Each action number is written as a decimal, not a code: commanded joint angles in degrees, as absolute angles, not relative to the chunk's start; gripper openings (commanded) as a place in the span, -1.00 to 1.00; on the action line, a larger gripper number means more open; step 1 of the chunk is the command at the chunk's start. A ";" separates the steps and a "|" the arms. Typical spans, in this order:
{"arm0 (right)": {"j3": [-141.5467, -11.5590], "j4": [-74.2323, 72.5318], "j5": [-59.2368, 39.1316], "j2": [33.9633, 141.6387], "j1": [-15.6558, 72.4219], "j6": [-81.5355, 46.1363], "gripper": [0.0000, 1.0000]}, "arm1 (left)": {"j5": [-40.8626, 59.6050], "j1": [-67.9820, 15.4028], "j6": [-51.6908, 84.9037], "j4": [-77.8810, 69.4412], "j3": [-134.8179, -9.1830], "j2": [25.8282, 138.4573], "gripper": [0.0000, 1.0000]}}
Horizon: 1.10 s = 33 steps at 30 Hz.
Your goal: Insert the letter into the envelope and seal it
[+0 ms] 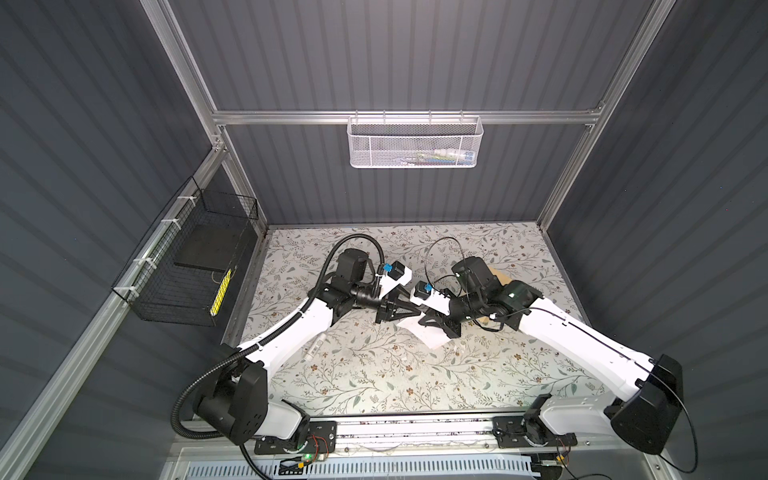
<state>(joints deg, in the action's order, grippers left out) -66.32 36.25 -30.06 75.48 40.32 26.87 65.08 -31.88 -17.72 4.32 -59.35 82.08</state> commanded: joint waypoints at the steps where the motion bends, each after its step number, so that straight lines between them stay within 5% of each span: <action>1: -66.21 35.51 -31.20 76.31 40.22 26.69 -1.00 | 67.45 -31.82 -18.93 6.24 -61.48 82.80 -0.73; 5: -65.83 34.64 -31.20 76.03 40.17 24.76 -1.00 | 66.58 -31.81 -19.83 7.25 -61.52 83.12 -1.00; 8: -65.63 34.28 -31.48 75.22 40.17 22.88 -0.63 | 61.80 -31.73 -20.46 7.45 -60.64 82.26 -1.00; 11: -65.28 33.31 -31.68 73.74 40.08 20.24 -0.01 | 55.58 -31.73 -20.26 6.36 -59.97 81.45 -1.00; 16: -63.84 29.12 -35.92 70.08 38.47 11.57 0.35 | 45.20 -31.64 -19.64 2.29 -57.23 78.30 -1.00; 22: -63.54 22.91 -38.51 65.95 34.61 -3.75 0.55 | 43.62 -30.54 -20.79 2.60 -56.30 76.51 -1.00; 33: -69.41 28.79 -42.75 75.67 32.04 -6.89 0.42 | 49.43 -29.38 -20.13 -0.18 -55.29 75.41 -1.00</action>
